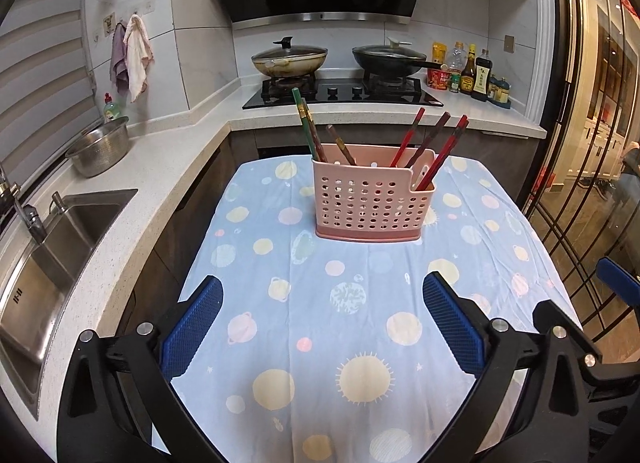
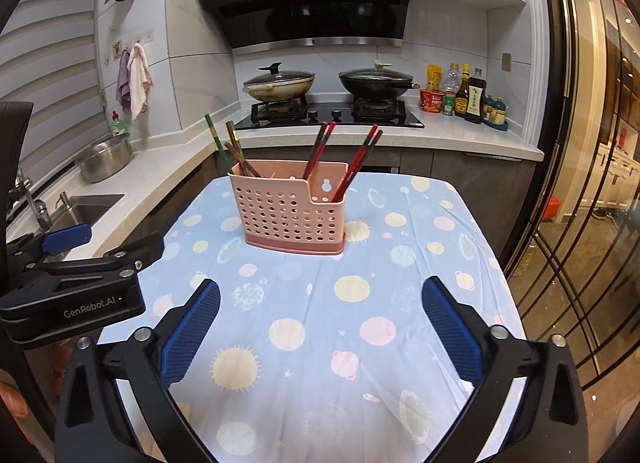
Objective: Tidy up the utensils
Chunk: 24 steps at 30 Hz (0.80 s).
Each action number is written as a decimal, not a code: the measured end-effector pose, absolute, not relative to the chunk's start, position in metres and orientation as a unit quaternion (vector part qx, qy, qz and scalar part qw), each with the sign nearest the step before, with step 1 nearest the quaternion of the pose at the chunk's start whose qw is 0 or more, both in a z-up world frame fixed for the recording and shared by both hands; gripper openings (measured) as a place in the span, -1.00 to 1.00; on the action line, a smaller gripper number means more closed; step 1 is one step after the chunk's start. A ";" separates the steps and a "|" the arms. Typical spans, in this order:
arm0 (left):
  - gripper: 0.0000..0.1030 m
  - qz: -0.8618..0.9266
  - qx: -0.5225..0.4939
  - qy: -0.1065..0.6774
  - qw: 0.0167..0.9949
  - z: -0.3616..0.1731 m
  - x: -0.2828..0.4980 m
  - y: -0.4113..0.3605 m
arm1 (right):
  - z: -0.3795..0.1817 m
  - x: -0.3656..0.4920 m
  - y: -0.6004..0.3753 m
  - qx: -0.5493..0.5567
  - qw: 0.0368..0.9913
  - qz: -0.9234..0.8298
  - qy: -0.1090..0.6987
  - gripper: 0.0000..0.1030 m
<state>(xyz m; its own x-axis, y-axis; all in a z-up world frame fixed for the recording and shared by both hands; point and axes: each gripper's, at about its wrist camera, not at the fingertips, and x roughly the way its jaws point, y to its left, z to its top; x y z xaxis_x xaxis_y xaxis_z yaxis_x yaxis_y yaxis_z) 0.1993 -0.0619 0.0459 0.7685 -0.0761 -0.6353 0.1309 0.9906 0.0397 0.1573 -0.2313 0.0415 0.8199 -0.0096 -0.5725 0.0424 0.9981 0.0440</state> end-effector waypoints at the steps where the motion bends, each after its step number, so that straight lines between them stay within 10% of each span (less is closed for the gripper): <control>1: 0.86 -0.054 0.040 0.338 0.939 0.044 0.199 -0.061 | 0.041 0.157 -0.232 0.027 0.954 -0.014 0.299 0.87; 24: 0.86 -0.029 0.036 0.341 0.939 0.036 0.196 -0.052 | 0.030 0.152 -0.230 0.030 0.951 -0.012 0.307 0.87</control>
<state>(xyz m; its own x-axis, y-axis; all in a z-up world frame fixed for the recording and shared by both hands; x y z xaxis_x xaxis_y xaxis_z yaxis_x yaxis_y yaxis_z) 0.1964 -0.0525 0.0358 0.7659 -0.0306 -0.6422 0.0798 0.9957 0.0477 0.1524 -0.2299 0.0304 0.8111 -0.0038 -0.5849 0.0411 0.9979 0.0505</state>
